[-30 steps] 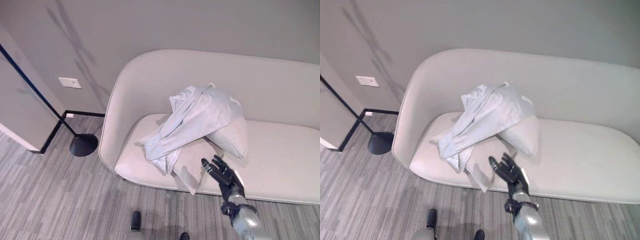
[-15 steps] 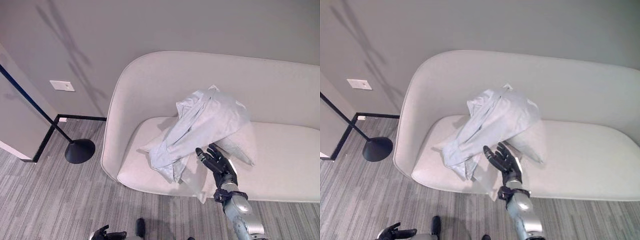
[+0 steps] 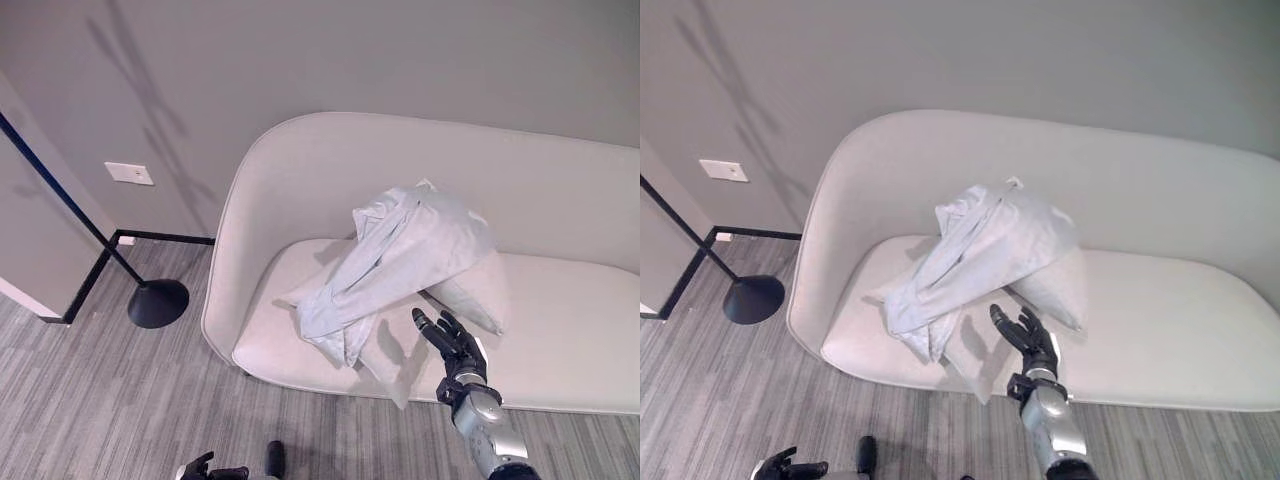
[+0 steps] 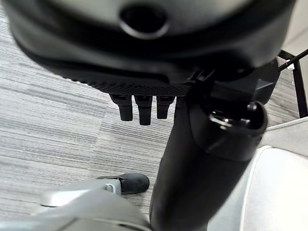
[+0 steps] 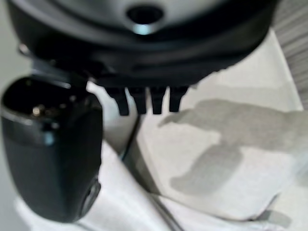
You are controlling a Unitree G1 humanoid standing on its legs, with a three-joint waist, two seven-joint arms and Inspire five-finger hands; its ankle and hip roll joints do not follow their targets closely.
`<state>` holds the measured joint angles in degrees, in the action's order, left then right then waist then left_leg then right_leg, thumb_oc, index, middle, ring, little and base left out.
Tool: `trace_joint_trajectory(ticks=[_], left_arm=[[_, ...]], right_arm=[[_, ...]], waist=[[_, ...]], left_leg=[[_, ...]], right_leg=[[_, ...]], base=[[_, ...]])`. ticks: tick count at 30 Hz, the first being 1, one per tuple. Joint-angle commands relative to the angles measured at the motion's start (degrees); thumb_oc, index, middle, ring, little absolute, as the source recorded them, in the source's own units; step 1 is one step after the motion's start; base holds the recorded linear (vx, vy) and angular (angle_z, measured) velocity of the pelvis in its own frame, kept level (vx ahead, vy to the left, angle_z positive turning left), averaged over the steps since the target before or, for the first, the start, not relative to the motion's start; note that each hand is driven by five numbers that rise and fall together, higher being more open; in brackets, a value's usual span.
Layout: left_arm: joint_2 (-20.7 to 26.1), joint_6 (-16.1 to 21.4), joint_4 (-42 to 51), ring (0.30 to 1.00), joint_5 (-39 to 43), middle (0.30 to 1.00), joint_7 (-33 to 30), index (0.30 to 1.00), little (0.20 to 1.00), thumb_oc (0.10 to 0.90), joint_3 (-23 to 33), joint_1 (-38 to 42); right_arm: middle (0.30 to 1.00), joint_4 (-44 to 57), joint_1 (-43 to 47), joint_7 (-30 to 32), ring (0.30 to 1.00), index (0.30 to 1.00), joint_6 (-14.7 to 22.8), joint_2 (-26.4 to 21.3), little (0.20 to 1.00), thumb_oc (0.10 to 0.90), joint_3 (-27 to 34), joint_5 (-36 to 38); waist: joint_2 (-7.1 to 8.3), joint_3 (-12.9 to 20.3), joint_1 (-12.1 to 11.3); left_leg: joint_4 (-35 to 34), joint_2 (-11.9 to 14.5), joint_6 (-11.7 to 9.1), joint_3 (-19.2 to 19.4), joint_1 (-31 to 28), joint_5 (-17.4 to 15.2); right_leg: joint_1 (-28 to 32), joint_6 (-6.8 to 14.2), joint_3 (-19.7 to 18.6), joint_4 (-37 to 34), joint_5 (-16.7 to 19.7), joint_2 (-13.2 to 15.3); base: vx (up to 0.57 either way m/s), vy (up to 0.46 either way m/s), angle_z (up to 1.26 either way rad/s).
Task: Hang the clothes on the sofa on the clothes rack.
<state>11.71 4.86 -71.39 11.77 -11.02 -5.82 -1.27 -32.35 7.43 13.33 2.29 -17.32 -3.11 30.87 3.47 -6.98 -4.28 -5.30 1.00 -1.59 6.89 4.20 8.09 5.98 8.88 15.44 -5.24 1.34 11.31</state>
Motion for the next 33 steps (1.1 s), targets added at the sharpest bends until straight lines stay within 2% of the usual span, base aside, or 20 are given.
trace_joint_trajectory(ticks=[1, 8, 16, 24, 31, 33], left_arm=[[-1.83, -0.33, -4.1, 0.9, -2.3, 0.9, -1.57, 0.9, 0.9, 0.8, -3.8, -1.02], [-1.76, 0.41, -3.11, 0.9, -4.13, 0.9, -3.96, 0.9, 0.9, 0.8, -7.21, 0.35], [-2.01, 0.76, -1.96, 0.9, -6.73, 0.9, -4.66, 0.9, 0.9, 0.8, -10.6, 1.82], [-1.8, 1.07, -1.11, 0.9, -6.1, 0.9, -5.21, 0.9, 0.9, 0.8, -12.86, 3.37], [-1.37, 0.75, -1.7, 0.9, -5.91, 0.9, -6.13, 0.9, 0.9, 0.8, -12.32, 3.79], [-1.19, 0.75, -1.86, 0.9, -6.23, 0.9, -6.26, 0.9, 0.9, 0.8, -12.4, 3.94]], right_arm=[[0.9, 4.42, 9.4, 2.37, 0.9, 0.9, 7.11, -5.31, 0.9, 0.8, 3.43, 1.39], [0.9, 1.32, 16.06, 6.49, 0.9, 0.9, 8.97, -7.74, 0.9, 0.8, 4.44, 0.72], [0.9, 4.18, 18.71, 6.95, 0.9, 0.9, 9.73, -9.31, 0.9, 0.8, 3.09, -0.86], [0.9, 0.47, 27.62, 7.84, 0.9, 0.9, 9.44, -10.37, 0.9, 0.8, -1.19, -1.29], [0.9, 7.24, 31.63, 8.55, 0.9, 0.9, 7.96, -11.88, 0.9, 0.8, -5.03, -7.4], [0.9, 6.06, 33.09, 9.1, 0.9, 0.9, 7.48, -12.46, 0.9, 0.8, -5.65, -8.42]], waist=[[-1.34, -2.26, -2.35], [-2.74, -3.23, -3.3], [-3.41, -4.19, -3.62], [-3.36, -5.75, -5.95], [-2.49, -5.99, -7.72], [-2.13, -5.87, -8.24]], left_leg=[[0.3, 5.39, -4.06, -2.06, 0.19, -4.89], [0.3, 5.13, -4.04, -3.05, 2.16, -4.23], [0.3, 5.09, -3.97, -3.52, 2.53, -4.14], [0.3, 4.82, -3.88, -4.92, 4.88, -3.49], [0.3, 4.19, -3.69, -6.79, 6.22, -3.36], [0.3, 4.01, -3.64, -7.26, 6.14, -3.45]], right_leg=[[-3.11, 2.05, -0.1, 1.39, 1.81, 3.41], [-4.45, 2.01, 0.54, 1.75, 1.79, 3.59], [-4.64, 1.99, 1.19, 2.07, 1.42, 3.52], [-6.2, 2.09, 2.02, 2.37, 1.48, 3.61], [-6.05, 2.06, 3.75, 3.09, 0.83, 3.69], [-5.8, 2.07, 4.08, 3.27, 0.63, 3.73]], base=[[-0.01, -0.009, 0.12], [0.0, -0.002, 0.09], [0.0, 0.0, 0.0], [0.0, 0.018, 0.05], [0.03, 0.015, 0.12], [0.04, 0.023, 0.09]])
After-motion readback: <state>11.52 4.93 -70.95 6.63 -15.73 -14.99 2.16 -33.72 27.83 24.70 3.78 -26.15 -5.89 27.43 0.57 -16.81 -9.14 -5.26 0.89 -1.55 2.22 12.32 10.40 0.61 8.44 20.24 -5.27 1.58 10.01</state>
